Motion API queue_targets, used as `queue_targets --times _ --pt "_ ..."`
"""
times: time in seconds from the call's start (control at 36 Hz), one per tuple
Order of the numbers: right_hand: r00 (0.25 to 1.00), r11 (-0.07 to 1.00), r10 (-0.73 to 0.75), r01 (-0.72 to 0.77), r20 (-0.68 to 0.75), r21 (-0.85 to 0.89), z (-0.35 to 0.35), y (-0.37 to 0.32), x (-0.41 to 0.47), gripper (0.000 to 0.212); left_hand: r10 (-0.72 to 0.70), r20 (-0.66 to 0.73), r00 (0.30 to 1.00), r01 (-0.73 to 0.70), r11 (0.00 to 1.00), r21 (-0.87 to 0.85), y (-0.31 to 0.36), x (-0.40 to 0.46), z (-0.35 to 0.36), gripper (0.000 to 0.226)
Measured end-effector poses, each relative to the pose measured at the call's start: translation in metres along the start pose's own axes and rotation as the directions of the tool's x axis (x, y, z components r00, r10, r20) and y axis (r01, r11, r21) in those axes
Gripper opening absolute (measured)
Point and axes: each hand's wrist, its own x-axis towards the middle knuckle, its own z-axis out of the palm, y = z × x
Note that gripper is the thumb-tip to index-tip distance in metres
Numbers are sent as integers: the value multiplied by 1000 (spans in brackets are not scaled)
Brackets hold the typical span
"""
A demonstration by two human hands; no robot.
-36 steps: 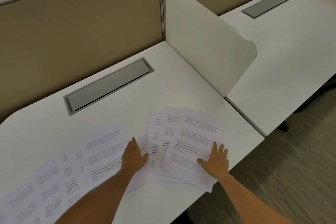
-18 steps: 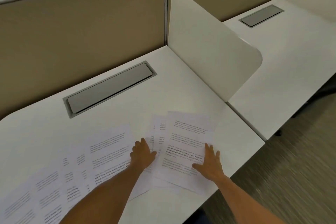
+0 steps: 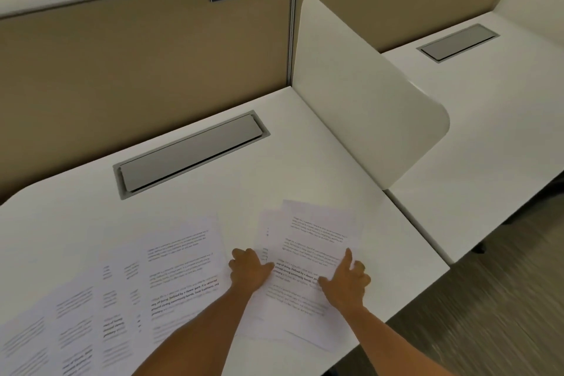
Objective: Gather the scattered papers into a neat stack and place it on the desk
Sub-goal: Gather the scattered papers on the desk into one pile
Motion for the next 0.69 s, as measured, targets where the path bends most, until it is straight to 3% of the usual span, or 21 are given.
queue_targets --times 0.22,0.42,0.58,0.69 --pt "998 995 66 -67 18 78 -9 -11 6 114 -13 43 999 23 970 -240 13 13 12 83" --pt "980 924 163 -192 115 331 -13 -7 14 106 -6 84 996 37 928 -371 11 18 13 74" --pt "975 871 166 -216 150 442 -14 -1 17 87 148 121 982 -62 846 -530 -1 18 10 37" --pt "975 789 161 -220 152 574 -13 6 19 89 279 100 955 -157 764 -626 -1 4 -4 31"
